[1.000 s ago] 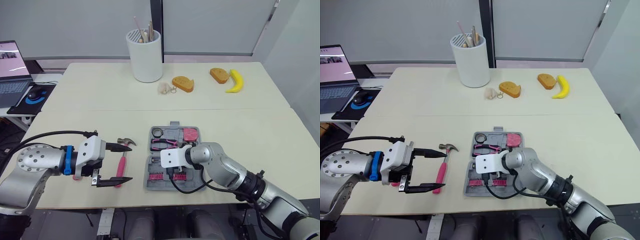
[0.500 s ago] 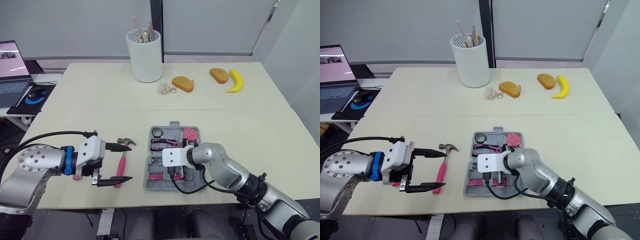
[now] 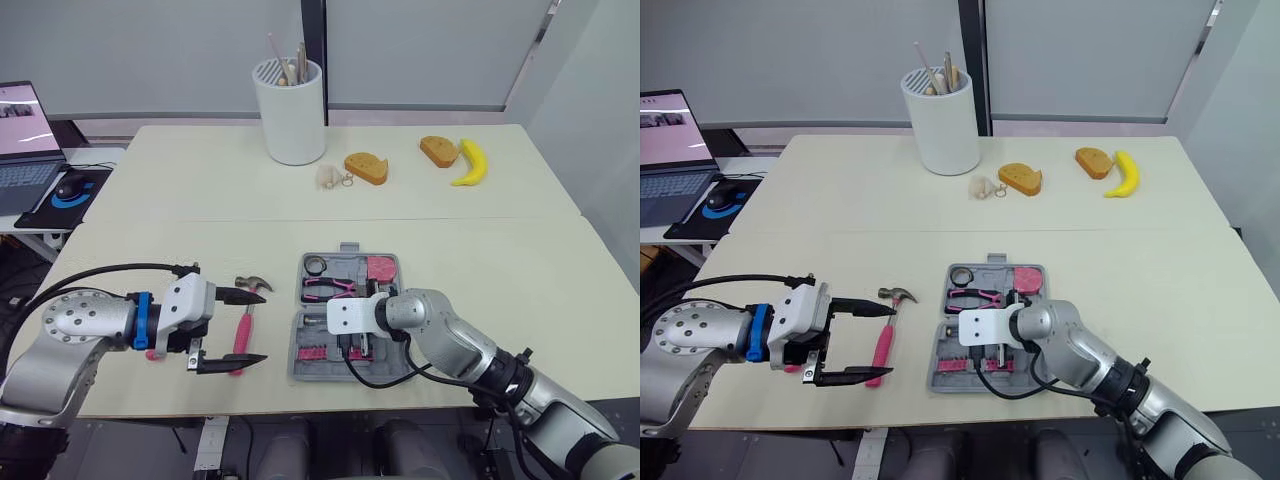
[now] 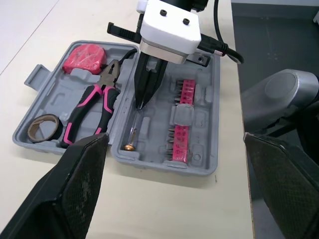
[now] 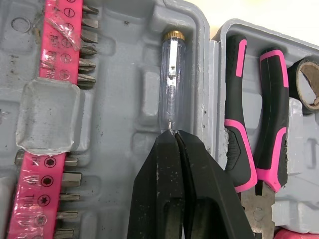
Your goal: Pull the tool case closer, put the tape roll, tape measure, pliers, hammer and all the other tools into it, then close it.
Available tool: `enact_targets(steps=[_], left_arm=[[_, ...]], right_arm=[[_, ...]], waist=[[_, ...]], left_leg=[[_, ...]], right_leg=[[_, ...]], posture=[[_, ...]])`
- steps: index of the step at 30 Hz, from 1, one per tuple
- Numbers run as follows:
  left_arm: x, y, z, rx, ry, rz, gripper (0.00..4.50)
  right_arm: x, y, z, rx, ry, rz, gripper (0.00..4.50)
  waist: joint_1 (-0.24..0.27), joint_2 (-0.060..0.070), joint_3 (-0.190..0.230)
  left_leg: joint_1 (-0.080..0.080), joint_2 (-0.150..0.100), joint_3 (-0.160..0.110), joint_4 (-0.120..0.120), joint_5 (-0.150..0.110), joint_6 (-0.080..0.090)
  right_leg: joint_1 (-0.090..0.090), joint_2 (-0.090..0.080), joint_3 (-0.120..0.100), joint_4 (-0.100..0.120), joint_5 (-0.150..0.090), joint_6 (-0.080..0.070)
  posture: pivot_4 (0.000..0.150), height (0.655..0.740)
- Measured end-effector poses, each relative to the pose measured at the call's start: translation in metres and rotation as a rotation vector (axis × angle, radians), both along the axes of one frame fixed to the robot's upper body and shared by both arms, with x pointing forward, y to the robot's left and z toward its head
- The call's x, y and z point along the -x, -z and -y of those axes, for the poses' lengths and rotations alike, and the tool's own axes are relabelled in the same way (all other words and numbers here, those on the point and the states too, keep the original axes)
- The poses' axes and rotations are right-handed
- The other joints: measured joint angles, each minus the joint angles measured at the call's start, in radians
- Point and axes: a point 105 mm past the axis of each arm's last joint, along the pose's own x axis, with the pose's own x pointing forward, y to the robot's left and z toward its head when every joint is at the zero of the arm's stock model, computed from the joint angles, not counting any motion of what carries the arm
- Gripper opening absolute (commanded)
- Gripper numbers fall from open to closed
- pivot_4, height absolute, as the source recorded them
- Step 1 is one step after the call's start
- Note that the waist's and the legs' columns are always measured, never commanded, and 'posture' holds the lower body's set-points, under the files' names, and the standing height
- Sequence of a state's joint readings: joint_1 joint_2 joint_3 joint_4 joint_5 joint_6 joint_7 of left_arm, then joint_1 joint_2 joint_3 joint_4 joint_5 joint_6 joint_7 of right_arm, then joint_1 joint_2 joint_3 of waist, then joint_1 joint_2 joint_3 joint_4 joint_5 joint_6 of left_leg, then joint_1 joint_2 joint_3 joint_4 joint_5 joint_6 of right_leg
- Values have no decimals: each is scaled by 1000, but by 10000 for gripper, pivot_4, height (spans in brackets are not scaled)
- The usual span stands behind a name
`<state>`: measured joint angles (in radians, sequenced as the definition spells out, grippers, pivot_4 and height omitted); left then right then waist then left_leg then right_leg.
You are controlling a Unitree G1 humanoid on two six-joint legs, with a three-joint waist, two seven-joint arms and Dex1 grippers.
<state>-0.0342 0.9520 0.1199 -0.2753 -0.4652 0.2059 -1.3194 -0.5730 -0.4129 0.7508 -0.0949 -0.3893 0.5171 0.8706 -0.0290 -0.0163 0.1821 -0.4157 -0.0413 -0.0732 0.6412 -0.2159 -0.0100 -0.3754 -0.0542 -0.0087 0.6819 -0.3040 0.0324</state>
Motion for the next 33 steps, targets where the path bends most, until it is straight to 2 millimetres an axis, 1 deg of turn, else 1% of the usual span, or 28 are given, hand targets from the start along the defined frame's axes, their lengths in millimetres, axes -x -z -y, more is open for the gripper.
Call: enact_targets(steps=[9,10,12,14,16,18,21,24,26,27,28,29,30,31,32,33], left_arm=[[-4,-3,2,15,-6,18,45000],[-4,-3,2,15,-8,18,45000],[-5,-4,1,19,-15,16,45000],[-7,-5,-1,21,-25,13,45000],[-9,-6,-8,13,-52,-3,45000],[-12,-10,-19,10,-94,-16,45000],[-17,-22,-35,16,-167,-12,45000],[-23,-35,-54,57,-260,-11,45000],[-26,-46,-76,73,-354,-16,45000],[-28,-52,-88,75,-407,-16,45000],[-28,-57,-95,78,-434,-9,45000],[-29,-61,-102,87,-457,-5,45000],[-29,-62,-110,85,-481,-9,45000],[-28,-61,-123,87,-521,-24,45000],[-25,-58,-139,78,-572,-43,45000],[-22,-54,-158,75,-637,-67,45000]], right_arm=[[-4,-3,3,-25,20,-9,281],[-6,-5,5,-36,31,-15,281],[-9,-17,10,-85,46,-27,281],[-9,-34,14,-151,44,-46,281],[-7,-53,20,-217,29,-60,4305],[-4,-69,36,-267,23,-86,8239],[3,-79,72,-305,67,-157,15398],[14,-91,107,-375,126,-252,22448],[20,-100,136,-387,186,-272,27618],[22,-105,147,-396,211,-269,30873],[23,-109,152,-406,222,-264,32914],[25,-112,156,-423,227,-267,35918],[28,-112,161,-434,238,-276,39471],[31,-110,170,-437,263,-284,42824],[34,-107,182,-428,302,-290,44745],[37,-103,198,-416,360,-301,44745]], waist=[[0,0,0],[0,0,0],[0,0,0],[0,0,0],[0,0,0],[0,0,0],[3,0,0],[4,0,0],[4,0,1],[2,0,1],[-1,0,1],[-3,0,1],[-3,0,1],[-3,0,1],[-2,0,1],[0,0,1]], left_leg=[[0,0,0,0,0,0],[0,0,0,0,0,0],[0,0,0,0,0,0],[0,0,0,0,0,0],[0,0,0,0,0,0],[0,0,0,0,0,0],[0,0,0,0,0,0],[0,0,0,0,0,0],[0,0,0,0,0,0],[0,1,0,0,0,0],[1,1,1,-1,0,0],[1,2,2,-1,0,0],[1,2,2,-2,0,0],[1,2,2,-2,0,0],[1,2,3,-3,0,0],[1,1,3,-4,0,0]], right_leg=[[0,0,0,0,0,0],[0,0,0,0,0,0],[0,0,0,0,0,0],[0,0,0,0,0,0],[0,0,0,0,0,0],[1,0,0,0,0,0],[1,-1,0,-1,0,0],[1,-1,-1,-1,0,0],[1,-1,-1,-1,0,0],[1,-1,-1,-1,0,0],[1,-1,0,-1,0,0],[1,-1,0,-1,0,0],[1,-1,0,-1,0,0],[0,-1,0,-1,0,-1],[-1,-1,0,-1,-1,-1],[-1,-1,0,-1,-1,-1]], posture=[[1500,7400],[1500,7400],[1500,7400],[1500,7400],[1500,7400],[1500,7400],[1500,7400],[1500,7400],[1500,7400],[1500,7400],[1500,7400],[1500,7400],[1500,7400],[1500,7400],[1500,7400],[1500,7400]])
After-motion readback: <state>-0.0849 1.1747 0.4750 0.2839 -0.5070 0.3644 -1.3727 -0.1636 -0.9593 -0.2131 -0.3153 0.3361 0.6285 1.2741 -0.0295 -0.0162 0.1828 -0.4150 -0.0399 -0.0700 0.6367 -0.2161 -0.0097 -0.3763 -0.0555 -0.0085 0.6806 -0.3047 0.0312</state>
